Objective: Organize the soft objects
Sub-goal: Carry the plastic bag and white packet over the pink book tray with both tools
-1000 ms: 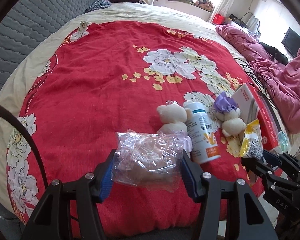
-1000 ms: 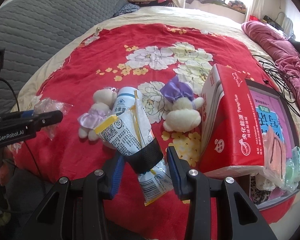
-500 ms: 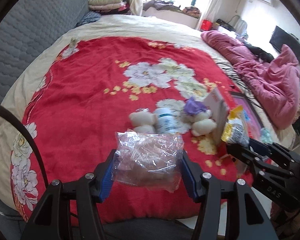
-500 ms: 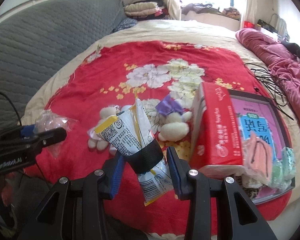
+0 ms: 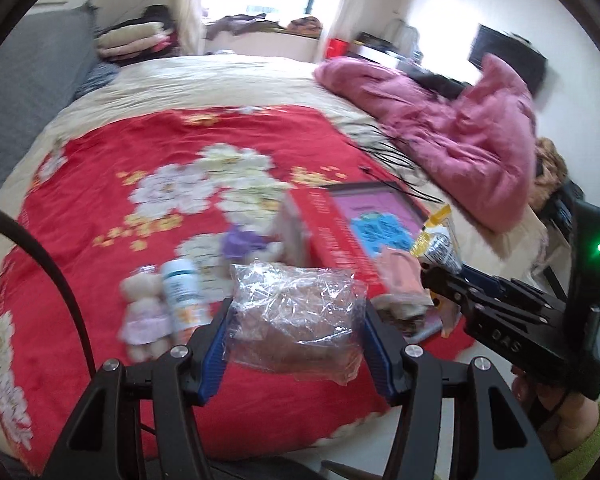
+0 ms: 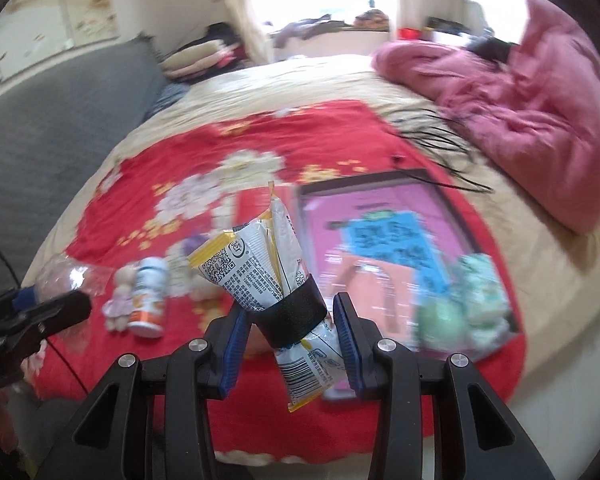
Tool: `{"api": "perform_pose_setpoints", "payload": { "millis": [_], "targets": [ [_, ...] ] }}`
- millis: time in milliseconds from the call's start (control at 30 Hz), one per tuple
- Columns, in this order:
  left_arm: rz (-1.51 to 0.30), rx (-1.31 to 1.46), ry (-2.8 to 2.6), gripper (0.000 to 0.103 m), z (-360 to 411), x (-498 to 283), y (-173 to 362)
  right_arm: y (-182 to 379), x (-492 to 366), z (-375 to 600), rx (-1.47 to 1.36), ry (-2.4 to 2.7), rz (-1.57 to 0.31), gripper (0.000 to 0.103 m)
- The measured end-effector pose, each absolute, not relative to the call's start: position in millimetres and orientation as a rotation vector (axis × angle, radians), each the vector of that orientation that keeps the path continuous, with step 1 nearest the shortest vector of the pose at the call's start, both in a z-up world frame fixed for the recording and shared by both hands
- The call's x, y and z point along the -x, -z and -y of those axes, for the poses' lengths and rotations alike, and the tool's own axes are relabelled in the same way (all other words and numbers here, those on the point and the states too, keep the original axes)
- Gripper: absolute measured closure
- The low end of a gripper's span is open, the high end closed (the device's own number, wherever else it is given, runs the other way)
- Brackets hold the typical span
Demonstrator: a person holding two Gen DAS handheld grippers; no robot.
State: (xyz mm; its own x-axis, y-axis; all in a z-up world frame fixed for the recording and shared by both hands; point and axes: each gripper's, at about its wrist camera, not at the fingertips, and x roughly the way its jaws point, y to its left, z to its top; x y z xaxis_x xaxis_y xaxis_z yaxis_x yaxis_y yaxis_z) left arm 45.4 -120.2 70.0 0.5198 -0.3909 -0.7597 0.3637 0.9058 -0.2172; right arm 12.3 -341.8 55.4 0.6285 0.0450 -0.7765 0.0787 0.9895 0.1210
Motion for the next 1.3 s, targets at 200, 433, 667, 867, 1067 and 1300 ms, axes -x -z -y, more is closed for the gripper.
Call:
{"api": "perform_pose_setpoints", "payload": {
  "millis": [200,433,667,867,1067,1300],
  "targets": [
    [-0.956,-0.038,0.573,0.044,196,-40,-57,-45,6,403,-0.222,0.127,-0.905,0.060],
    [-1.011,-0.147,0.643,0.044,271,-35,-22,-26,18,455,-0.289,0.199,-0.930,0.060],
    [-1.036,-0.217,0.642,0.044,306,-43,7,-5,13,476,-0.309,0.210,-0.967,0.060],
    [-1.057,-0.243,0.639,0.044,317,-59,25,14,0,482,-0.318,0.208,-1.006,0.060],
    [-1.065,-0.244,0.636,0.044,325,-71,34,26,-13,488,-0.319,0.213,-1.023,0.060],
    [-1.061,-0.244,0.637,0.044,332,-80,40,31,-33,496,-0.314,0.215,-1.011,0.063]
  ]
}}
